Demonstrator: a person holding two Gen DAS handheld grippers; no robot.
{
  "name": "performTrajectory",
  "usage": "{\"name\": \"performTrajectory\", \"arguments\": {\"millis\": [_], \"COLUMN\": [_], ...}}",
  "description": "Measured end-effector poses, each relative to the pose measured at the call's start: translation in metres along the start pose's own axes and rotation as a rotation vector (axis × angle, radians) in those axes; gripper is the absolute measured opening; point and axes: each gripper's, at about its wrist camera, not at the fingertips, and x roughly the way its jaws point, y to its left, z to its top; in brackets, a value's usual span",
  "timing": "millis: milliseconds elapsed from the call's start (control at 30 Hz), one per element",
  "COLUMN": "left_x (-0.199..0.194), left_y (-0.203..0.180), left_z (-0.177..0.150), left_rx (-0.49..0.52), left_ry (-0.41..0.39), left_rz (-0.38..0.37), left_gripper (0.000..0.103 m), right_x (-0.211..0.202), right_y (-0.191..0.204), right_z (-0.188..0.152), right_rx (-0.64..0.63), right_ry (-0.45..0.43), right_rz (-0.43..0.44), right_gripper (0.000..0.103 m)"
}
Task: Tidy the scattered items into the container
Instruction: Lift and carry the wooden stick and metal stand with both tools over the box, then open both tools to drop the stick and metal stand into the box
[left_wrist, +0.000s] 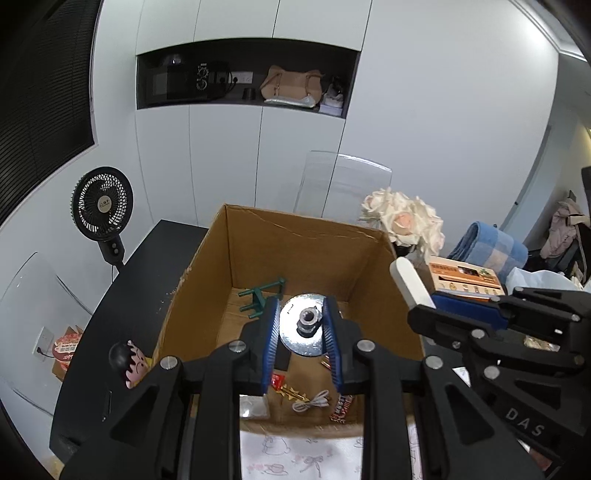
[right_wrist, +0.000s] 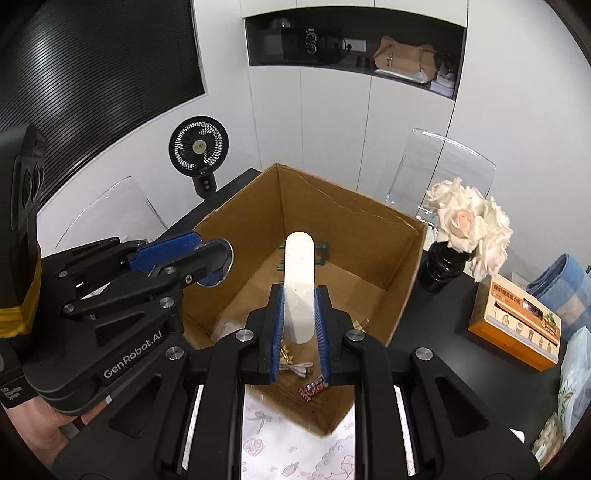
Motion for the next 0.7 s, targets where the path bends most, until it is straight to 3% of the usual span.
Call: {"name": "performTrajectory", "arguments": {"millis": [367,700], "left_x": [0.047,0.055], "left_y": [0.03,0.032], "left_z": [0.015,0.02], "left_rx": [-0.066,-0.042], "left_ry": [0.108,0.121], "left_rz": [-0.009,0.021], "left_gripper": [0.024,0.024], "right_x": [0.049,0.058], "right_y": [-0.01,-0.014], "right_z": [0.027,0.028], "right_rx": [0.028,0.051], "right_ry": [0.107,0.122], "right_rz": [0.004,-0.019], "right_gripper": [0.017,0.02]}}
